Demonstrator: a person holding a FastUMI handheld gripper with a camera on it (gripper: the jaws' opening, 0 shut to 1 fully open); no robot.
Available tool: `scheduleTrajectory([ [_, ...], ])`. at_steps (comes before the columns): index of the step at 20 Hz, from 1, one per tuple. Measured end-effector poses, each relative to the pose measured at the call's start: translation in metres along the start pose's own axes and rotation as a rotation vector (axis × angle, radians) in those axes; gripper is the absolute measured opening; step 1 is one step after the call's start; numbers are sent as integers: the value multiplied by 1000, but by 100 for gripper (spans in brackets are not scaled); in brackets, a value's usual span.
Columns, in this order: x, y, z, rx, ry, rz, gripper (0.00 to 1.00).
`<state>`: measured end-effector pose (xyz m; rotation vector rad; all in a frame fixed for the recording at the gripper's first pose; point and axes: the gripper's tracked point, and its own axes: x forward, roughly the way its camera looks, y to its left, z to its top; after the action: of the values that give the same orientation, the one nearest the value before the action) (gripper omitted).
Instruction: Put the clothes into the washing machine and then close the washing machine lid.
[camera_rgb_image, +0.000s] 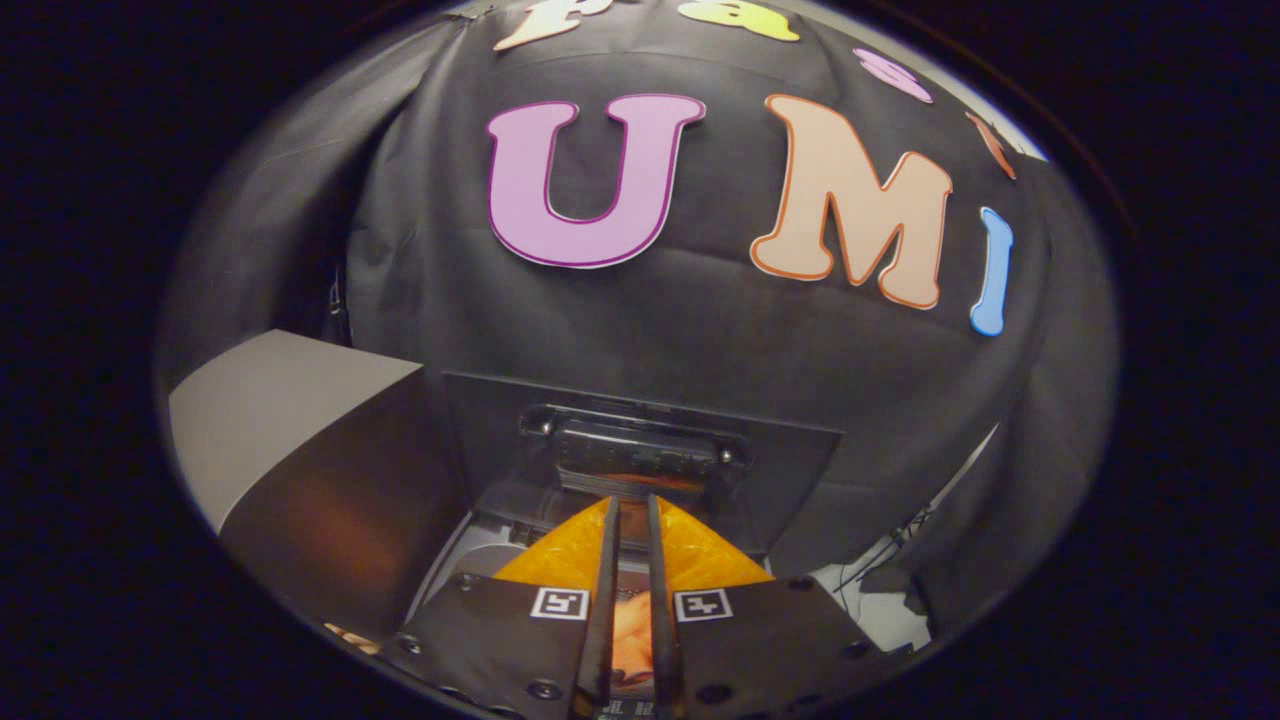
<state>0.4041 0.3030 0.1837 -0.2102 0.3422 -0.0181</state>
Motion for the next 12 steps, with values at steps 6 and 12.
scheduleTrajectory([
  [6,28,8,18,35,-32,-2,55],
  [12,69,6,61,116,-155,-64,82],
])
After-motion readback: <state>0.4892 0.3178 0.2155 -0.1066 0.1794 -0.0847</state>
